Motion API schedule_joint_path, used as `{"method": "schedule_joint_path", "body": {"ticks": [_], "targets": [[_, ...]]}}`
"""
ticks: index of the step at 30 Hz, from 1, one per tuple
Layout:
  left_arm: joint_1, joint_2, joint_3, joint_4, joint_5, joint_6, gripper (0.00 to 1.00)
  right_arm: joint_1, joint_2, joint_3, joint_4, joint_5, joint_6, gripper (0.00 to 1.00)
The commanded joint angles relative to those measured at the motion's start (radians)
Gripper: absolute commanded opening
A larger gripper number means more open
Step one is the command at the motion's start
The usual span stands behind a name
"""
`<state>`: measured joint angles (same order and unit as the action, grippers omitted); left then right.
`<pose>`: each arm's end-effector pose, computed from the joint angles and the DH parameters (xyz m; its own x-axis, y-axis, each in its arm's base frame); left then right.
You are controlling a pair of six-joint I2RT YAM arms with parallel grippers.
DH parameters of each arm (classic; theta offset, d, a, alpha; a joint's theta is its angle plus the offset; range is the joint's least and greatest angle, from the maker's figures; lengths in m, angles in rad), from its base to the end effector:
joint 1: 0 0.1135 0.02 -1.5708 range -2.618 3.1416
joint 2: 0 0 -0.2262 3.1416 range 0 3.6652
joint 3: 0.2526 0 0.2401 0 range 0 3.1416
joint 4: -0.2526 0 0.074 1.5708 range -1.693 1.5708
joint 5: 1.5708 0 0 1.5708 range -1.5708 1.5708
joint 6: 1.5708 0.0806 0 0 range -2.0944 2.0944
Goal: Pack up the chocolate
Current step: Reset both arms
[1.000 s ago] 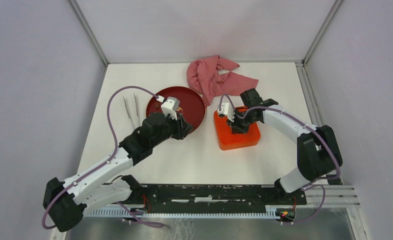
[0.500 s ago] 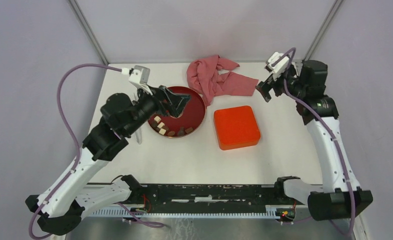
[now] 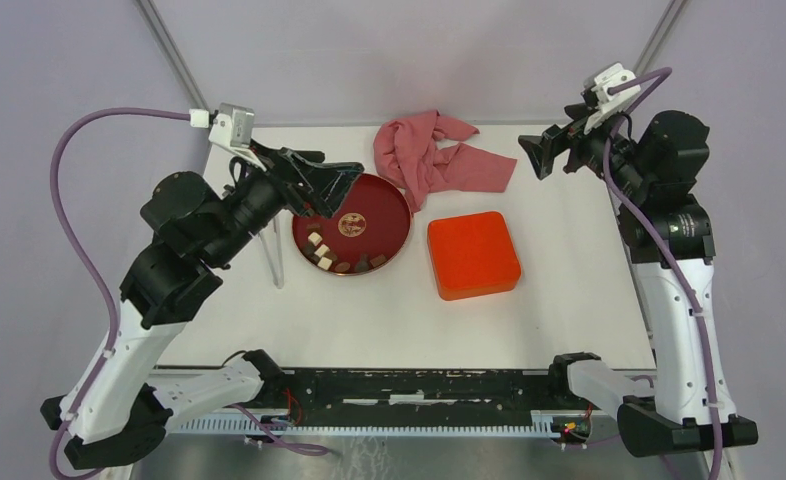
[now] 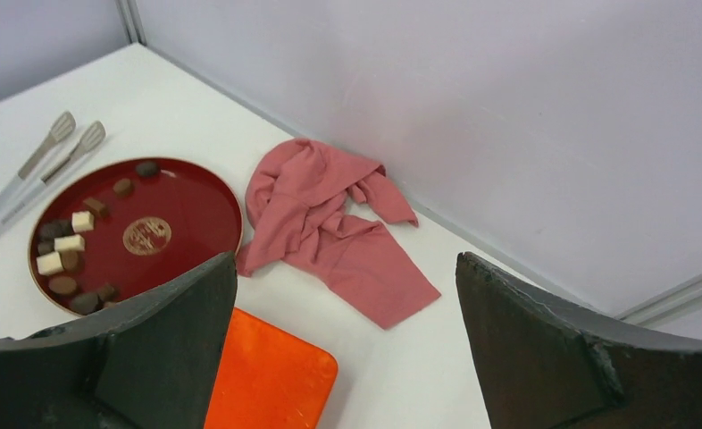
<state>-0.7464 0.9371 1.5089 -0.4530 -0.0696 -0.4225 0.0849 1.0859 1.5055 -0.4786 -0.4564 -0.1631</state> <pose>0.1524 -0.1333 0.4903 -0.1776 -0.3929 -0.9023 0.6072 0.6777 -0.4147 0.2446 0.0565 0.4545 0.0256 -0.1441 -0.9892 -0.5172 0.8449 -0.1364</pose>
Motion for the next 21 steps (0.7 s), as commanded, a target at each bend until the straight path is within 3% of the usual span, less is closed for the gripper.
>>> {"method": "schedule_joint_path", "body": {"ticks": [1,21], "targets": [[0.001,-0.006,0.040,-0.062,-0.012,0.047,1.00,0.001,-0.024,0.054,0.036,0.050,0.119,0.98],[0.001,-0.051,-0.049,-0.099,-0.050,0.056,1.00,0.001,-0.046,-0.045,0.096,0.010,0.128,0.98]]}}
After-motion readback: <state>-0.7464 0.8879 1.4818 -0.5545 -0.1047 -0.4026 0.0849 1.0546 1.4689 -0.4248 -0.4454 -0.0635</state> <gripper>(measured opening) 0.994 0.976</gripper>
